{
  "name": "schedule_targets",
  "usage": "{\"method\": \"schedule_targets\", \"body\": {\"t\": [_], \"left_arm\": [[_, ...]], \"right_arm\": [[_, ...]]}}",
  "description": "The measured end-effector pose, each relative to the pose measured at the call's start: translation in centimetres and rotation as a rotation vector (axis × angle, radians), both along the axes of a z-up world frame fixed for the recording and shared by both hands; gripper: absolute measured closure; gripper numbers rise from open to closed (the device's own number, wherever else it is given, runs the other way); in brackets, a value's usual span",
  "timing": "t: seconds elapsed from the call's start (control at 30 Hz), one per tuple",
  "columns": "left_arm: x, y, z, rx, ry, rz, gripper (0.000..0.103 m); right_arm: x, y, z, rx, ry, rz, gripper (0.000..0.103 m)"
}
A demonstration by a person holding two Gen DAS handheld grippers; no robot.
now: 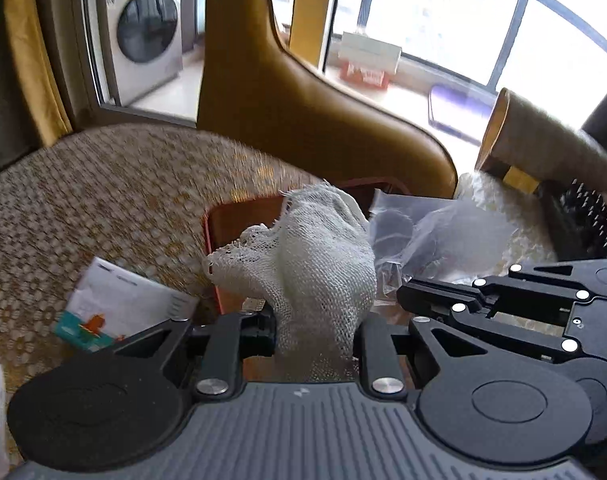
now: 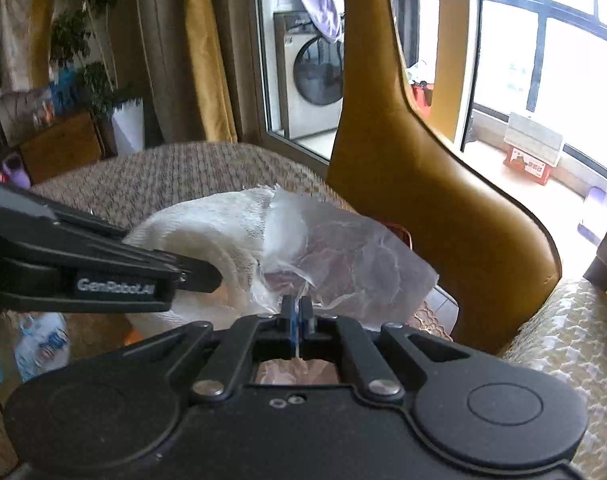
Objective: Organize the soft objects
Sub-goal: 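Carry the bag and gauze into the brown box with both tools, then open both tools to release the bag and gauze, then withdraw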
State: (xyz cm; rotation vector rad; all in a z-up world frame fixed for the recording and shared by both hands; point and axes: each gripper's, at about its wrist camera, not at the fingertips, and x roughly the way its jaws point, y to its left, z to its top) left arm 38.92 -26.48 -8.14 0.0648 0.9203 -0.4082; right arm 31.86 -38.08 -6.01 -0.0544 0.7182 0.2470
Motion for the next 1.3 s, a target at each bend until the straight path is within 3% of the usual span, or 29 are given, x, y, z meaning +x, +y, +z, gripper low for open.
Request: {"method": "schedule_targets", "body": {"t": [0.47,0.6,0.7,1.3], "left_arm": [[2.1,-2.1,-2.8,0.062,0.075,-0.051,0.082],[2.3,-2.3,-3.1,0.07,0.077,-0.05,0.069],[2.4,-2.2,-3.1,0.066,0.075,-0.047,0.04],[-1.1,0.3,1.3,0.032,-0.034,-0.015,0.034]], "right_arm": [[1.7,-0.4,-2.3,-0.019,0.092,0.071,0.088],[1.5,-0.6,-2.5,-0.018,0.101,0.089,0.084],[1.6,-0.7,-2.4,-0.022,0.103,0.094,0.078],[-1.0,-1.0,1.0,0.011,0.028,0.084,0.042]]}}
